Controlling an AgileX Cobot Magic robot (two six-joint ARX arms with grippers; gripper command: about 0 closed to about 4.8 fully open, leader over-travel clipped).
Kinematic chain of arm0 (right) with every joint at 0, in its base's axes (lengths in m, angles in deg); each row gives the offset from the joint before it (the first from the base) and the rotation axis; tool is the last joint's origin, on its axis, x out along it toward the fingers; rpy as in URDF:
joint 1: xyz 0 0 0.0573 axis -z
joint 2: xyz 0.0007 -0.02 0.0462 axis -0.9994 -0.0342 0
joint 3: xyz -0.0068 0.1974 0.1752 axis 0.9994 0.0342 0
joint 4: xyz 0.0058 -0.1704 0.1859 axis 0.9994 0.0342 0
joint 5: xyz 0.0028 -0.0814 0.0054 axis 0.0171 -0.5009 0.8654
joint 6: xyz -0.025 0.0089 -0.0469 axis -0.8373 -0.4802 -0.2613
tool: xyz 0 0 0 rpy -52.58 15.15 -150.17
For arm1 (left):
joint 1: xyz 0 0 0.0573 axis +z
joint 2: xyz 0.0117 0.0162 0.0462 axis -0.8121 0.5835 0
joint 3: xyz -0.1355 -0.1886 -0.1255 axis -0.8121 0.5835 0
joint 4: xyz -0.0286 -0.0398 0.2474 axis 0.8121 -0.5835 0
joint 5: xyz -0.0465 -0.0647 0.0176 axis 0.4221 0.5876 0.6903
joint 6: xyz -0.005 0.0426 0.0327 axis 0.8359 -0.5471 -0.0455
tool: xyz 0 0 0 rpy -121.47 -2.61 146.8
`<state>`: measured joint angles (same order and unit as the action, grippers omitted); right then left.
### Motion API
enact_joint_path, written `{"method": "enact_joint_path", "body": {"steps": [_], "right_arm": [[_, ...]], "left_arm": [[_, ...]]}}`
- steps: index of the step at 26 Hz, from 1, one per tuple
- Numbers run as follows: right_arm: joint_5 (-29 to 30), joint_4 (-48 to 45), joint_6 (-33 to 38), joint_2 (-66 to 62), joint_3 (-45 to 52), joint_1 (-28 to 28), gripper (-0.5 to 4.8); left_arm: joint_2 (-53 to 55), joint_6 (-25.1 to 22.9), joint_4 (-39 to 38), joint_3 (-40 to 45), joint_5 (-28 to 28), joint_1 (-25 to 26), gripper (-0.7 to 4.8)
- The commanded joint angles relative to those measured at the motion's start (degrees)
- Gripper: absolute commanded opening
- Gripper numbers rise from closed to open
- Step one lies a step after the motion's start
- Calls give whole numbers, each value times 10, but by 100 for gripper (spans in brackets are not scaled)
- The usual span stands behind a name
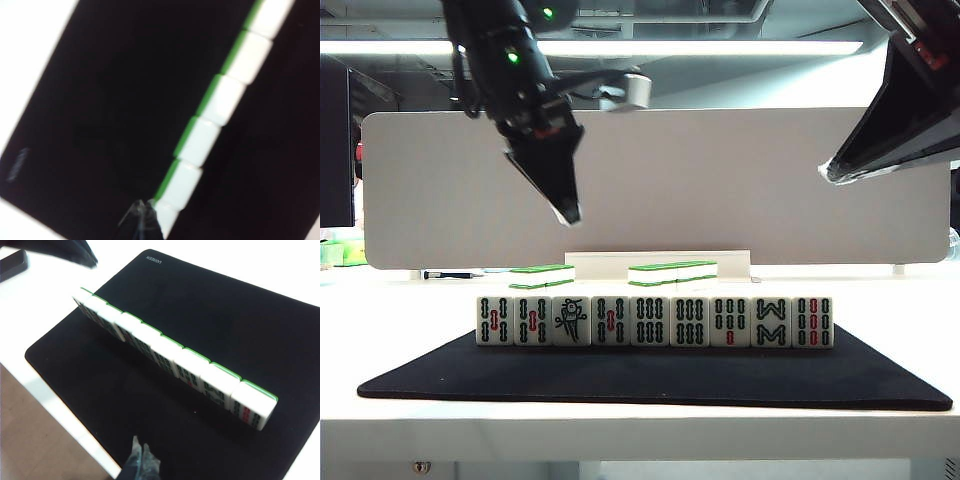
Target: Take a mahjong tile from your hand cards and play it out.
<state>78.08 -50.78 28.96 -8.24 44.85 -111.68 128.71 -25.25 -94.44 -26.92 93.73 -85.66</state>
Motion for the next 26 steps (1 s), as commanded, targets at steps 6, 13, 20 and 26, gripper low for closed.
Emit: {"method": "enact_joint_path", "body": {"steps": [6, 13, 20, 26], "right_arm": [[2, 17, -2, 1, -2, 0, -1], [1, 13, -2, 1, -2, 0, -1], [-1, 13, -2, 1, -2, 0, -1], [-3, 13, -2, 1, -2, 0, -1]], "left_arm": [[21, -36, -15, -3, -28, -27, 197], [31, -101, -53, -3, -60, -28, 248], [35, -149, -60, -2, -42, -37, 247], [70, -161, -56, -2, -33, -45, 246]]}}
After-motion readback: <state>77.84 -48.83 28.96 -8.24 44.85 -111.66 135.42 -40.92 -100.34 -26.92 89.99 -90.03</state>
